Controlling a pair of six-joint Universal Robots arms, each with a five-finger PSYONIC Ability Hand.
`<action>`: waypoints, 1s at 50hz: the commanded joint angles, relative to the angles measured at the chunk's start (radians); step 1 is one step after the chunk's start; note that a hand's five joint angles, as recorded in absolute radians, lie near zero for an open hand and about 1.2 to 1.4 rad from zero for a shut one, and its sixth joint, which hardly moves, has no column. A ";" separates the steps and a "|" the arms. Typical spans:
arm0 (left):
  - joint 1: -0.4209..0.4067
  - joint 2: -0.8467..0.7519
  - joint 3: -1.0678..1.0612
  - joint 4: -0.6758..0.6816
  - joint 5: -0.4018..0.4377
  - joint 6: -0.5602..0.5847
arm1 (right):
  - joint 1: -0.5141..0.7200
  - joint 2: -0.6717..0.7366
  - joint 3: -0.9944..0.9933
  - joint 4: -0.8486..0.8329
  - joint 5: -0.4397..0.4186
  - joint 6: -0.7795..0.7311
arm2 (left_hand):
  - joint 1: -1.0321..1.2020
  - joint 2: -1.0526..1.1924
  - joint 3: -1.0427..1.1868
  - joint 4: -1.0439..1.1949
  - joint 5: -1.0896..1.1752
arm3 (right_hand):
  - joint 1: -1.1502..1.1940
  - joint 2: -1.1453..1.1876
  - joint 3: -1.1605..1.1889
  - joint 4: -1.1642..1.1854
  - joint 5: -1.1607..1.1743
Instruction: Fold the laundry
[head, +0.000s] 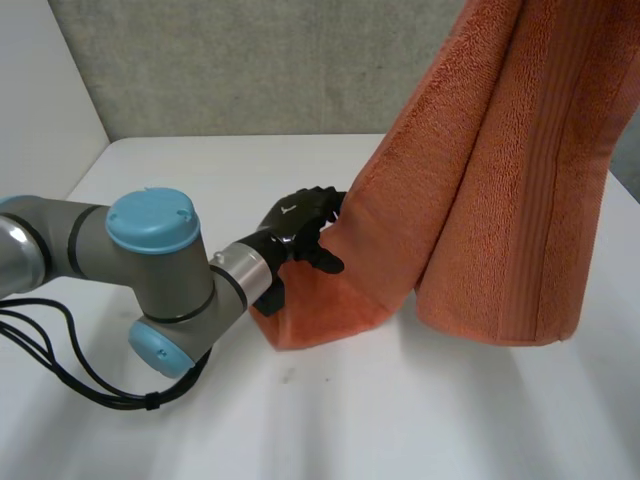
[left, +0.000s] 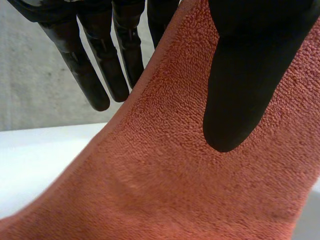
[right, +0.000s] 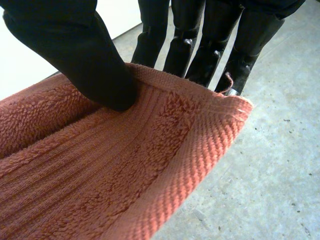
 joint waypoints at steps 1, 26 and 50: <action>-0.013 -0.028 0.010 0.021 0.014 -0.025 | -0.016 0.003 0.014 -0.003 -0.002 -0.004 | 0.849 0.848 0.848 0.852 0.852 | 0.414 0.214 0.207 0.203 0.227; 0.296 0.682 -0.431 0.049 -0.141 0.187 | -0.144 0.206 0.401 0.010 0.003 -0.107 | 0.849 0.848 0.848 0.852 0.852 | 0.414 0.214 0.207 0.203 0.227; 0.305 0.203 -0.133 -0.125 -0.229 0.530 | -0.128 0.672 0.172 -0.140 0.026 -0.124 | 0.849 0.848 0.848 0.852 0.852 | 0.414 0.214 0.207 0.203 0.227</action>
